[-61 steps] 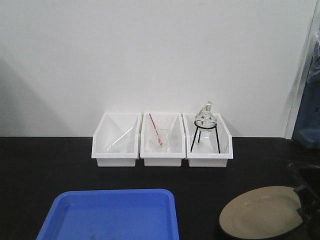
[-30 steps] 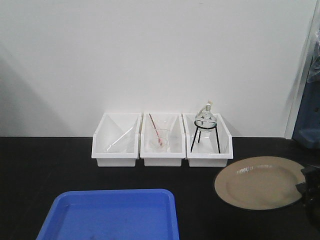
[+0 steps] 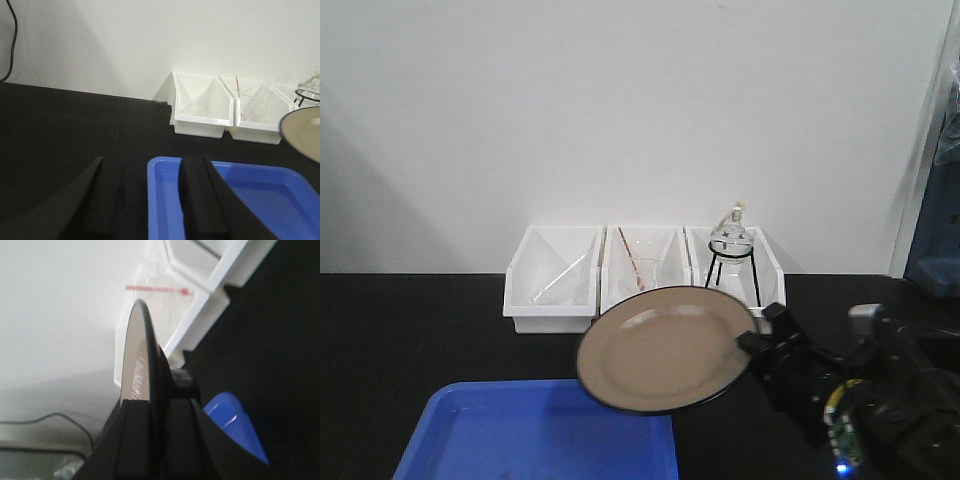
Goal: Place disk in tray to left cabinet
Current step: 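Lift the plate with the right gripper and lower it onto the blue tray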
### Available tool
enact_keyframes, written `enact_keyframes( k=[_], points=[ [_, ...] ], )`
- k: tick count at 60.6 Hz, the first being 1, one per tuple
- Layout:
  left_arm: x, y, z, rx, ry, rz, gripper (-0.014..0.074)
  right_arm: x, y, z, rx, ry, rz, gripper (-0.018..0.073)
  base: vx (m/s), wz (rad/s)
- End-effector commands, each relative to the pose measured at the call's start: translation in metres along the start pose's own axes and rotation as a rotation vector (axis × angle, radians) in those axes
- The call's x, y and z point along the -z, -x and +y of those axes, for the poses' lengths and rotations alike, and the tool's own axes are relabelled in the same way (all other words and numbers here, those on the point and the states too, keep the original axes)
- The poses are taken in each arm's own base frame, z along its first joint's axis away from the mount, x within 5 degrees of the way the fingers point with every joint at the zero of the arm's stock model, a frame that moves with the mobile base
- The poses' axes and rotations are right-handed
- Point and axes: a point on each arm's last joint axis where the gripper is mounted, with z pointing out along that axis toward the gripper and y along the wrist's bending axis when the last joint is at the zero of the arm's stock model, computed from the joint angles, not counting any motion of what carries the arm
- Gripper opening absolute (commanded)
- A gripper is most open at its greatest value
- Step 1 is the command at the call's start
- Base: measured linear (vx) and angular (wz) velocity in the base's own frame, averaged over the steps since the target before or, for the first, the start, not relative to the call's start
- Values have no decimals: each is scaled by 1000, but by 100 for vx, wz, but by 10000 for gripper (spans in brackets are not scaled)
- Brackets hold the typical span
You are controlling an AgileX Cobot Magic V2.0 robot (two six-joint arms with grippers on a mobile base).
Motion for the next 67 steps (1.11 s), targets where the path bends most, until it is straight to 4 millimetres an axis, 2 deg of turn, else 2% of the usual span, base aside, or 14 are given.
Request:
enact_keyframes(
  k=[1,12,17,24,36,44,51,61,67],
  points=[
    [0,18,-1,14,2,-105,401,-15,-14,41,-5,239,28,-2,0,0],
    [0,18,-1,14,2,-105,401,-51,-69,38,15,242,167,-2,0,0],
    [0,18,-1,14,2,-105,401,-59,-86,31,57,245,209,-1,0,0],
    [0,18,-1,14,2,-105,401,-64,-100,19,140,231,248,12,0,0],
    [0,18,-1,14,2,-105,401,-66,-108,6,339,181,312,85,0,0],
    [0,18,-1,14,2,-105,401,-66,-109,-5,549,99,337,196,0,0],
    [0,18,-1,14,2,-105,401,-66,-107,-14,651,1,354,324,0,0],
    [0,18,-1,14,2,-105,401,-60,-99,-9,711,-53,345,478,0,0],
    [0,18,-1,14,2,-105,401,-54,-91,5,756,-25,319,516,0,0]
  ],
)
